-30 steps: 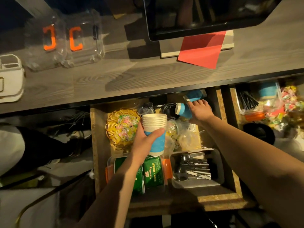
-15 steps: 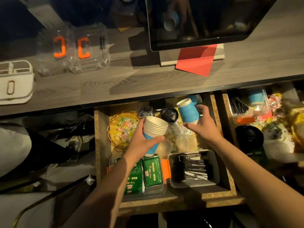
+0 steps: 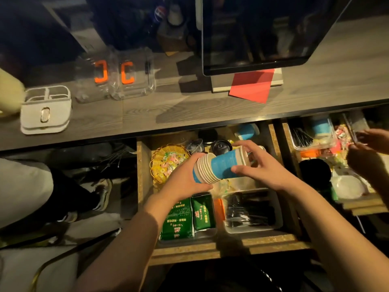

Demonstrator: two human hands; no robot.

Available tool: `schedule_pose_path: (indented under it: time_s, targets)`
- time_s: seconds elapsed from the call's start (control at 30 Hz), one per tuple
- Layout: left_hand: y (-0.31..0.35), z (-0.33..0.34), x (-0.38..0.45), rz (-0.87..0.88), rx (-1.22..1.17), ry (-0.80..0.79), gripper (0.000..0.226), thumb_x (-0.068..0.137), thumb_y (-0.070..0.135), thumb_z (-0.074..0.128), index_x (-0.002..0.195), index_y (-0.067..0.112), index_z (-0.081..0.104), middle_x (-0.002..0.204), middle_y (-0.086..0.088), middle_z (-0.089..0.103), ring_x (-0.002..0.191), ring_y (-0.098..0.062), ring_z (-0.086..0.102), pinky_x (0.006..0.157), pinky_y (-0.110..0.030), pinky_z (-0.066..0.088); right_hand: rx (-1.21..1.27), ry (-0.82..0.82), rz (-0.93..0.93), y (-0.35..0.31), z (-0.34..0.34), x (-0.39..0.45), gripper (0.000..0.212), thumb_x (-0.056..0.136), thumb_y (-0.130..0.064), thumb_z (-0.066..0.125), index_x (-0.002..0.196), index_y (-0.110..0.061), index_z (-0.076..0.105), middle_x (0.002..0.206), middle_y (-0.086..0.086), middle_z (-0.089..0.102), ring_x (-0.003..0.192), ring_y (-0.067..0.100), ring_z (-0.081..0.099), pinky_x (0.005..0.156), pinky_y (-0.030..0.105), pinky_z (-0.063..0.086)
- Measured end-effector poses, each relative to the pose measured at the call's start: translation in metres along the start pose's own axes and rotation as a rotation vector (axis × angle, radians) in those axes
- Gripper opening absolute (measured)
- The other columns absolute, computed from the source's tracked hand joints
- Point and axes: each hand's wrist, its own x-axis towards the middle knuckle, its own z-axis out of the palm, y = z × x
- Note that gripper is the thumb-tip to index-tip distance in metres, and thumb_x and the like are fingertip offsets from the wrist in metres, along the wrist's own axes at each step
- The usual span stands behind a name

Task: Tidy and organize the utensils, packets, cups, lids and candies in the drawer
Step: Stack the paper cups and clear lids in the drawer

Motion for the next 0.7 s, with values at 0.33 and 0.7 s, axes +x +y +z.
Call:
schedule_pose_path:
  time_s: [0.33,0.7]
  targets:
    - [0.014,-0.005,-0.007,0.031,0.036,0.002,0.081,0.066,0.029,0.088,0.133,0.038,0.044,0.106,0.013,0.062,0.089,-0.005,0.063,0.072,-0.02,0.052,-0.054,-0.009,-0.05,-0.015,0.048,0.013,0.065,0.085,-0.071,0.05,0.144,-0.05,0.032,0.138,-0.008,0.043,0.129,0.005,0.043,0.111,0.041,0.04]
    - [0.011,0.008,-0.005,-0.038,-0.042,0.008,0.085,0.066,0.032,0.086,0.136,0.039,0.038,0.111,0.011,0.06,0.097,-0.009,0.063,0.084,-0.039,0.059,0.146,0.007,0.01,-0.012,0.066,0.018,0.048,0.098,-0.058,0.036,0.145,-0.046,0.034,0.143,-0.009,0.04,0.13,0.006,0.041,0.105,0.026,0.04]
